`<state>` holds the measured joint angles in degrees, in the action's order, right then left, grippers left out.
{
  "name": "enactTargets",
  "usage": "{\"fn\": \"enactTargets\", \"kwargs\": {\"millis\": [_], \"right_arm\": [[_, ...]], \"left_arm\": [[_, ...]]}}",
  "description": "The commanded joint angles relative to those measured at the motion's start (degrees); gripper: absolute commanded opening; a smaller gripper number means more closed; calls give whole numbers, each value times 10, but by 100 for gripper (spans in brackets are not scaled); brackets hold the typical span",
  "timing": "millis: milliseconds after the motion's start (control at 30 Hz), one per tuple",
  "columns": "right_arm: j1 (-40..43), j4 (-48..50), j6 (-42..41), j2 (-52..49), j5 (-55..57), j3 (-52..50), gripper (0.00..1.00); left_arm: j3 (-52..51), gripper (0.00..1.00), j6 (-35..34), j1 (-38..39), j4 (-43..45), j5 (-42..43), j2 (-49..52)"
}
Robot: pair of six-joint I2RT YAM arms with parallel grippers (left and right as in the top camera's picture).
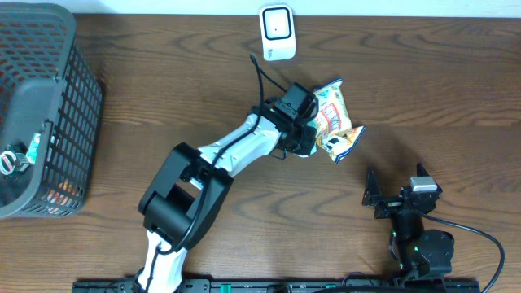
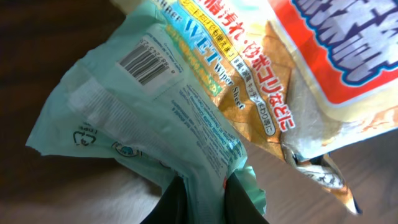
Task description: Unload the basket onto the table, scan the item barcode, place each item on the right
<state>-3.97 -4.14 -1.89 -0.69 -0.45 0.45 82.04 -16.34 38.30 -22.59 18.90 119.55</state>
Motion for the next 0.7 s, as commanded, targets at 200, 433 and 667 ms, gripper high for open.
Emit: {"fn": "enactTargets", "kwargs": {"millis": [200,433,667], "right_arm": [[3,-2,7,3,1,-1,99],[3,-2,7,3,1,-1,99],[3,-2,7,3,1,-1,99]], "left_arm": [[-4,7,20,-16,60,-5,6],[-4,24,21,-30,44,-5,-2],[-4,69,28,-31,40,-5,-50]]}}
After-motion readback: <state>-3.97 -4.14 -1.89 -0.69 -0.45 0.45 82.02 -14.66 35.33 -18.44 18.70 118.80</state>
